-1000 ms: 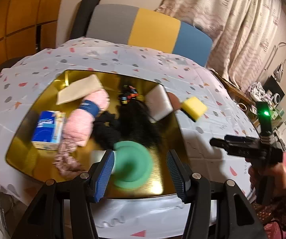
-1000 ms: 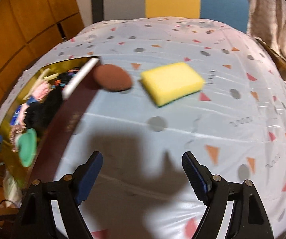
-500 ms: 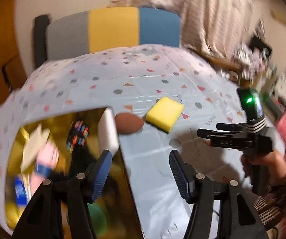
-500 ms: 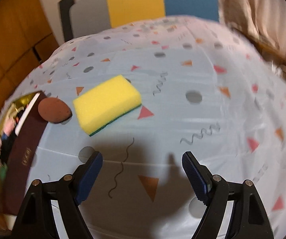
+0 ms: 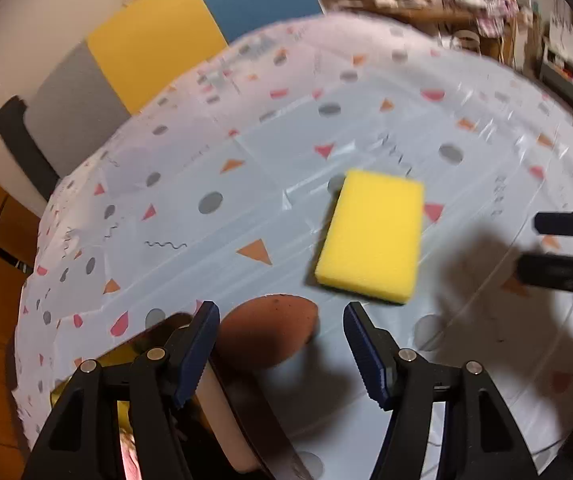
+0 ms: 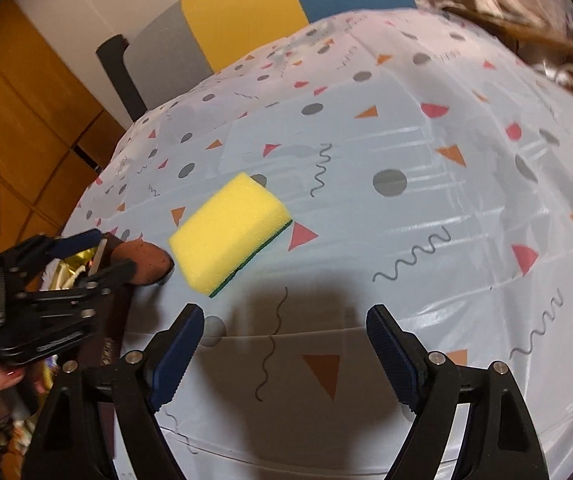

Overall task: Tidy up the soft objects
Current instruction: 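Grasp the brown egg-shaped sponge with the left gripper while the right moves toward the yellow sponge, then grasp the yellow-green scrub sponge with the right gripper while the left carries the brown sponge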

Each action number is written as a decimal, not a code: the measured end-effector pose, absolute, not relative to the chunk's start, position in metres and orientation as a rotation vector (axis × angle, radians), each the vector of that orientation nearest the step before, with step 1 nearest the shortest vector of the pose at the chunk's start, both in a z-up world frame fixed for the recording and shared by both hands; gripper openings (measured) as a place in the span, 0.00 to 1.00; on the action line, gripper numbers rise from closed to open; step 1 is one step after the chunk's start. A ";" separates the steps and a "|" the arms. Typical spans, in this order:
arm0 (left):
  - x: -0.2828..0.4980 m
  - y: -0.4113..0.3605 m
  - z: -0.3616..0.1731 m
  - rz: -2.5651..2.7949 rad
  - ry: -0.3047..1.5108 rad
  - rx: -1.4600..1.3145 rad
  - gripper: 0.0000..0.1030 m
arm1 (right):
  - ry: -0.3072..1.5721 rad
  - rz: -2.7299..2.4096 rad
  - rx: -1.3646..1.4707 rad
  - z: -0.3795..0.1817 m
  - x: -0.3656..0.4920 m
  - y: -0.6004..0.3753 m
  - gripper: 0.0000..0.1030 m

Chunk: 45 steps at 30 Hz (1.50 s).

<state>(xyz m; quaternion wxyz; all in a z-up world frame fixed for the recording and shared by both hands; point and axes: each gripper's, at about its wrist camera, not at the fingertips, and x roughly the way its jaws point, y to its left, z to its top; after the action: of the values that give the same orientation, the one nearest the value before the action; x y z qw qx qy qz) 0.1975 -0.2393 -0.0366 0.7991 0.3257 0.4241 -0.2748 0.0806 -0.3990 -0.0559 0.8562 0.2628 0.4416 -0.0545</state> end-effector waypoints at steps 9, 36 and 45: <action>0.220 -0.255 -0.065 -0.598 0.990 0.884 0.64 | 0.939 -0.140 0.647 -0.061 0.079 -0.415 0.83; 0.181 -0.244 -0.050 -0.671 0.920 0.756 0.35 | 0.964 -0.159 0.649 -0.067 0.081 -0.418 0.83; 0.171 -0.193 -0.005 -0.700 0.901 0.323 0.35 | 0.989 -0.170 0.611 -0.071 0.083 -0.413 0.83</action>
<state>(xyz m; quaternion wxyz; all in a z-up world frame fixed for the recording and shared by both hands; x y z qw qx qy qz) 0.1706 -0.1926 -0.0051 0.8293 0.1522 0.4247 -0.3297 0.0831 -0.4127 -0.0714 0.8323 0.2881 0.4667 -0.0804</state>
